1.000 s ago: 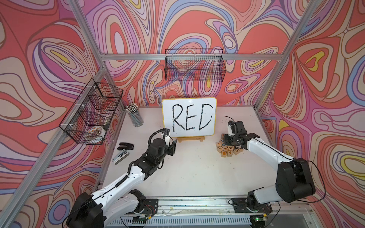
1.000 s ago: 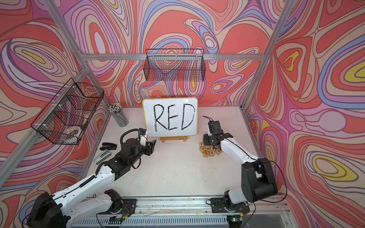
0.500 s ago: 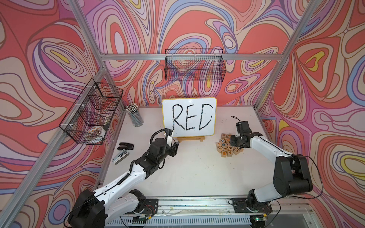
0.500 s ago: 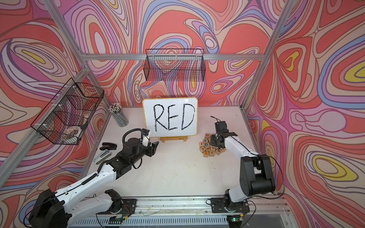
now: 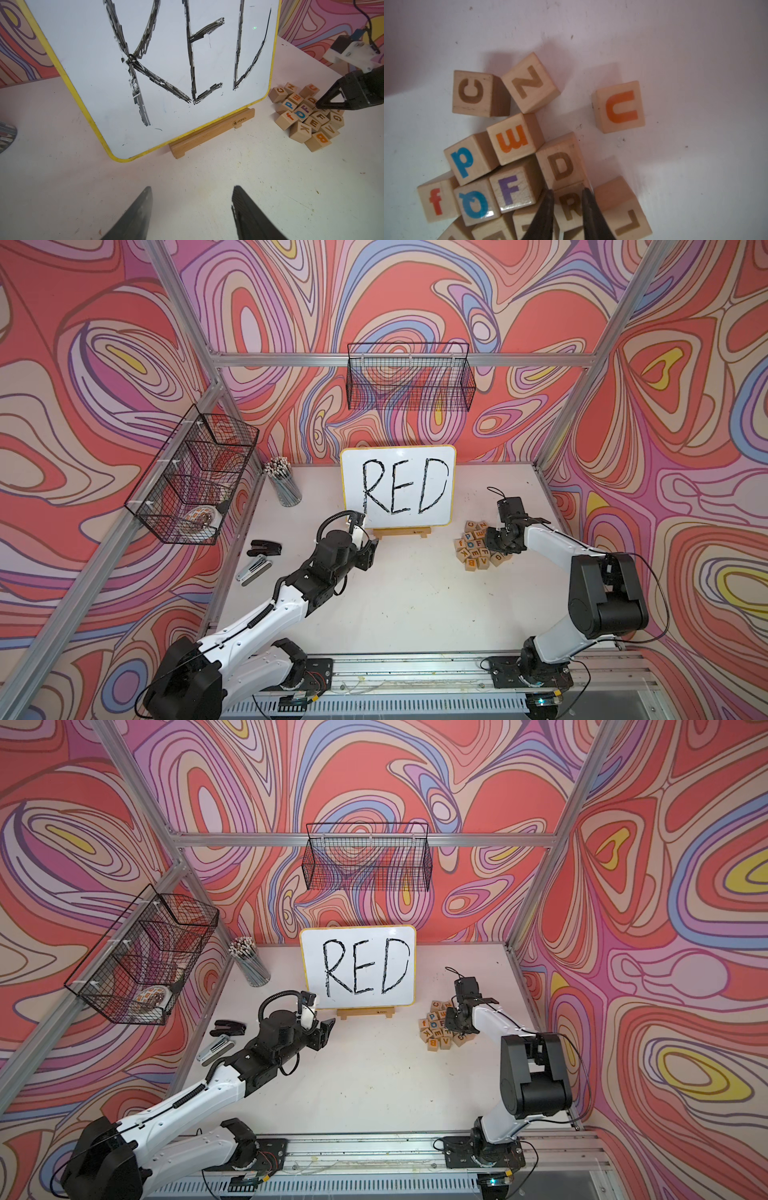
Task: Assemble the uppercase word "red" with letter blocks
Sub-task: Pick up the letter block from the center of the board.
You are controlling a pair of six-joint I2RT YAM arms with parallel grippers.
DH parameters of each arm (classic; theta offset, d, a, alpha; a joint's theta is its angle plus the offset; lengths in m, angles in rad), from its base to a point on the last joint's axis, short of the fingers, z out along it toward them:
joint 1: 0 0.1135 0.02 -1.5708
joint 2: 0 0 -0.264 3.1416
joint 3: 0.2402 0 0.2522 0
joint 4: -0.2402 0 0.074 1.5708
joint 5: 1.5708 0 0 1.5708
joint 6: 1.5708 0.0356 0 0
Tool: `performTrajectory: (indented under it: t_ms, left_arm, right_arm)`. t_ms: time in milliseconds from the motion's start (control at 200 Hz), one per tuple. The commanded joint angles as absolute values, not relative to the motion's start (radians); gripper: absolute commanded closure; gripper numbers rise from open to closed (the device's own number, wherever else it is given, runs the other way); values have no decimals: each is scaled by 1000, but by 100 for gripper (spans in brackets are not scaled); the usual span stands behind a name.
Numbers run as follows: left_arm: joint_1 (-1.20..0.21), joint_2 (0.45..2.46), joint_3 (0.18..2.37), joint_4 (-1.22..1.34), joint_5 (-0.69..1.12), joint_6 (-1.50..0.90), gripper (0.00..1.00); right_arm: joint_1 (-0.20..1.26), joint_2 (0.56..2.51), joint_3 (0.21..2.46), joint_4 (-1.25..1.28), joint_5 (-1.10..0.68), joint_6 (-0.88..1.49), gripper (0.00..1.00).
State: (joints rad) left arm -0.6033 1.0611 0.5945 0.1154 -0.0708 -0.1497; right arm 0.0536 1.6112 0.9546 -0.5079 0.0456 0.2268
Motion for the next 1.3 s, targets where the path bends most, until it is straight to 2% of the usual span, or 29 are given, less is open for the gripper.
performTrajectory:
  t_ms: [0,190,561,1292]
  left_arm:
    - [-607,1057,625,104,-62,-141,36]
    - [-607,1061,626,105,-59,-140,36]
    - [-607,1062,625,110,-58,-138,36]
    - [-607,1069,617,127,-52,-140,36]
  right_arm:
    - [47,1644,963,-505,62,218,74]
    - [46,1650,959,-504,61,213,73]
    - [46,1618,958,-525,48,204,62]
    - [46,1605,937,-534,63,216,61]
